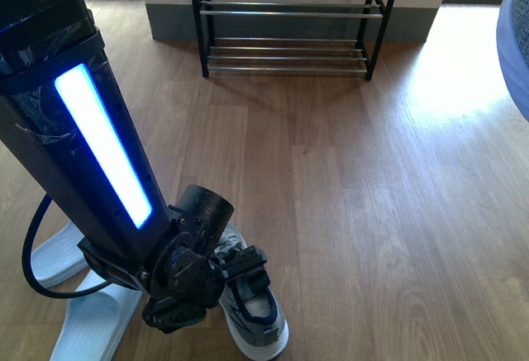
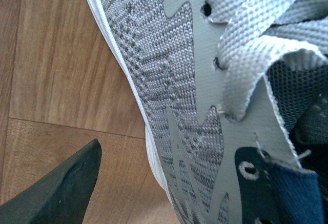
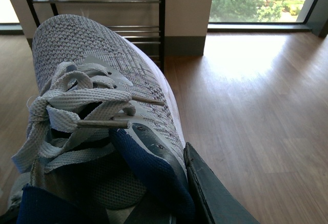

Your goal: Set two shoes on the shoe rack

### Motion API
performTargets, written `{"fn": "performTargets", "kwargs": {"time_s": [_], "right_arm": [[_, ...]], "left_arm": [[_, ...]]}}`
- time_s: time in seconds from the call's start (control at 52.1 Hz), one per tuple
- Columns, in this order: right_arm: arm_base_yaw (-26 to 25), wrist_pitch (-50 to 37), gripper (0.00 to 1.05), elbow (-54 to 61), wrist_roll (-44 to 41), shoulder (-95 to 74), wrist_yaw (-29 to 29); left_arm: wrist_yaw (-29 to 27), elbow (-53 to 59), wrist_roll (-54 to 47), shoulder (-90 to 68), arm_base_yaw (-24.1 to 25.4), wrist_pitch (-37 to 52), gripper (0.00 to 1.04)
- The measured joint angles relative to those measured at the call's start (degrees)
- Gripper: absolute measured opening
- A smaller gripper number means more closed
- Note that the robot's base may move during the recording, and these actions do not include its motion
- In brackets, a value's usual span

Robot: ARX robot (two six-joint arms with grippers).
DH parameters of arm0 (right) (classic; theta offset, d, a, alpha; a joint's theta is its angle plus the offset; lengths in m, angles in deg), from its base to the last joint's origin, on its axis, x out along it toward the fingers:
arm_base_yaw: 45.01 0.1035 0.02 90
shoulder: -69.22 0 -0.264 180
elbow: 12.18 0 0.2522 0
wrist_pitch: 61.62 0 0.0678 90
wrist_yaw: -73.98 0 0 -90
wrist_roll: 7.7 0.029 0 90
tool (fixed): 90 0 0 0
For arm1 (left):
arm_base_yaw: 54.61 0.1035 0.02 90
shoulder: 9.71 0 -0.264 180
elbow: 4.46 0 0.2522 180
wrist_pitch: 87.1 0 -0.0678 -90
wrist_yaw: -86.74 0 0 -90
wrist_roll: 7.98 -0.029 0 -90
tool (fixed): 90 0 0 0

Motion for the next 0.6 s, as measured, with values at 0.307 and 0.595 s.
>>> {"fn": "performTargets", "kwargs": {"time_s": [0.307,0.595], "right_arm": [[0.0,0.0,0.01,0.0,0.0,0.0,0.0],[0.0,0.0,0.01,0.0,0.0,0.0,0.0]], "left_arm": [[-6.4,-0.1,-4.5,0.9,0.7,-3.4,0.47],[-12.9,7.3,-7.3,6.7,2.8,-1.8,0.02]]}}
